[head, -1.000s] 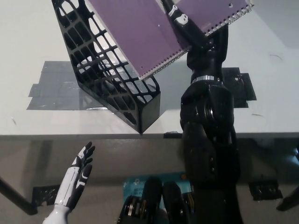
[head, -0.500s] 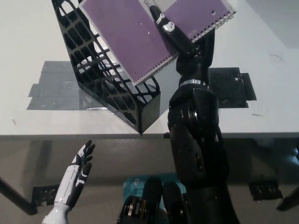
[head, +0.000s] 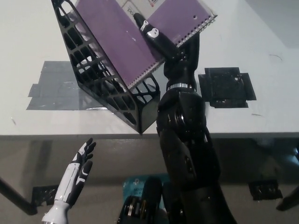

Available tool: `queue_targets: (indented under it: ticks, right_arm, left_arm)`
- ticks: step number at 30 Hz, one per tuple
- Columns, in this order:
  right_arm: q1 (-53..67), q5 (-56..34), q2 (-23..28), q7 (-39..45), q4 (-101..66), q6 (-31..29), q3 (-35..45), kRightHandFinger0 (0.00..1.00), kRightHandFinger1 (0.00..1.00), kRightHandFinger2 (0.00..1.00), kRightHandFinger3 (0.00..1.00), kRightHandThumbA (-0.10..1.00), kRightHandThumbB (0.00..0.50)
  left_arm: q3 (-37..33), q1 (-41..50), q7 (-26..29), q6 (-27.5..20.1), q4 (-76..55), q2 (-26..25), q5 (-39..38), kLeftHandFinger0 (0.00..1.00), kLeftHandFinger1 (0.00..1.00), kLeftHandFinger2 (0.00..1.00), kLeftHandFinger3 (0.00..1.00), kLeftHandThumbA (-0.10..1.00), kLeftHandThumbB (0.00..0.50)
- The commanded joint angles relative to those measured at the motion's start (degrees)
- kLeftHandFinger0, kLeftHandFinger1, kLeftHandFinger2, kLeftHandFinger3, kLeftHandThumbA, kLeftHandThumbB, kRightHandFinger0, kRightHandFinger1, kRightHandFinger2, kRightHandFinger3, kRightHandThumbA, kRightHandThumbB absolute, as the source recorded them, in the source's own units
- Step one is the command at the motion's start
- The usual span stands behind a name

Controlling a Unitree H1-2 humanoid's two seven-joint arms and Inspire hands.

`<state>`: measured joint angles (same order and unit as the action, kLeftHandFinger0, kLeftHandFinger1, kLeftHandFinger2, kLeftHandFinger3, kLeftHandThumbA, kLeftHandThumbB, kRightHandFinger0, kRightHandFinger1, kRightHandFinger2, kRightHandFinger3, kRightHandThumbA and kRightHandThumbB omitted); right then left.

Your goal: A person hands a notebook to the robot and the robot grabs it with its right hand and places it in the magazine stand kept in the centre of the desk infront of it.

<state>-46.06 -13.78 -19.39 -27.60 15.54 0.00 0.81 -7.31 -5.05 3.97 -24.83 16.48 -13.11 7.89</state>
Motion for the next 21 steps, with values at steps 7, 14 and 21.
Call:
queue_targets:
  ticks: [7,14,21]
  right_arm:
    - [-3.95,20.11,4.86,2.81,4.51,-3.90,-10.79,0.77,0.70,0.93,0.94,0.95,0.184]
    - [-3.77,22.77,7.31,3.34,4.29,-4.95,-13.90,1.00,1.00,1.00,1.00,0.91,0.262]
    - [-3.36,23.92,8.53,5.16,2.66,-5.22,-14.58,1.00,1.00,1.00,1.00,1.00,0.235]
  left_arm:
    - [-0.18,-1.82,0.61,-2.10,-1.00,-0.92,0.74,0.98,1.00,1.00,1.00,1.00,0.491]
    - [-0.21,-2.53,0.38,-2.10,-0.61,-0.95,0.46,0.97,1.00,1.00,1.00,1.00,0.496]
    - [-0.34,-3.12,0.15,-2.10,-0.49,-1.08,0.38,0.96,1.00,1.00,1.00,1.00,0.499]
